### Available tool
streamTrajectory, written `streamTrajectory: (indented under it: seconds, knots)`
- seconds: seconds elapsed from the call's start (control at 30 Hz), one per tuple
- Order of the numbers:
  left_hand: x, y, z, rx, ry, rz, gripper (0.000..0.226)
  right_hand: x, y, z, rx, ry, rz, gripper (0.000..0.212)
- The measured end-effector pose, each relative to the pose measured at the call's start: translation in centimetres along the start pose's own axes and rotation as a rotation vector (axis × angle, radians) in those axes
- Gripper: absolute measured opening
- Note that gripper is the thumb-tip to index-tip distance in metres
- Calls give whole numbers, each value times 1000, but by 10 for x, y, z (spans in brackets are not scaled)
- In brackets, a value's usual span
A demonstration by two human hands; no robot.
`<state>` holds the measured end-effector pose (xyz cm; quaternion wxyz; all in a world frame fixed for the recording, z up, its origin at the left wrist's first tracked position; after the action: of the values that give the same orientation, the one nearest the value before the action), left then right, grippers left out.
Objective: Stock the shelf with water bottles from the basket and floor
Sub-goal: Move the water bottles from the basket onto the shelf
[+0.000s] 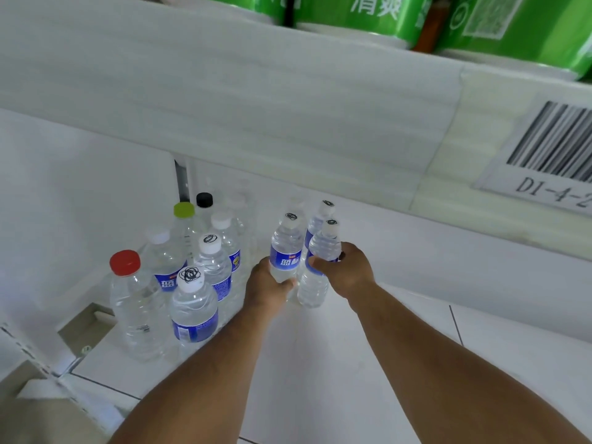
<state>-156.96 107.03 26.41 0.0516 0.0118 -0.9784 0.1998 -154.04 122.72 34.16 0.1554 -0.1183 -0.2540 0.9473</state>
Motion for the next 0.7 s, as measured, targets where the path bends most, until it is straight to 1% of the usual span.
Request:
streamTrajectory:
  seconds: [0.07, 0.13, 0.23, 0.27, 0.3, 0.37, 0.5, 0.6, 0.7]
  knots:
    - [0, -2, 1, 15, -9, 34, 52, -1, 0, -3, -7, 32, -1, 23]
    - [-1, -3, 2, 36, -31, 66, 56, -2, 0, -6, -21, 66, 0, 45]
    - [-7, -4, 2, 92, -66, 123, 86, -4, -1, -10, -44, 117, 0, 71]
    - [-10, -4, 1, 109, -86, 145, 93, -6, -1, -12, -50, 138, -3, 79]
    - [-15, -6, -1, 120, -120, 160, 97, -9, -1, -13, -56, 160, -6, 84]
    - [-28, -9, -3, 131, -134, 176, 93, -19, -1, -15, -62, 198, -2, 85]
    - [-57, -20, -10, 141, -126, 250, 87, -57, 4, -17, -162, 256, 13, 73]
    - [-92, -43, -35, 211, -40, 371, 79, -96, 10, -11, -250, 234, -1, 67]
    - [-117, -64, -42, 294, 52, 481, 76, -141, 17, -8, -351, 225, -11, 64]
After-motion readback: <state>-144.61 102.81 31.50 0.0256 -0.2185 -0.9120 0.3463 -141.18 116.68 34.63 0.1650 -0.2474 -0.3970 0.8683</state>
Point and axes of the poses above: each hand's wrist, its own x-axis towards the middle knuckle, its own y-axis out of the palm, z = x × y, the point moved 1 cm from there along x, towards the middle knuckle, and after that the axes turned 8 degrees about y, right-handed, at the moved point
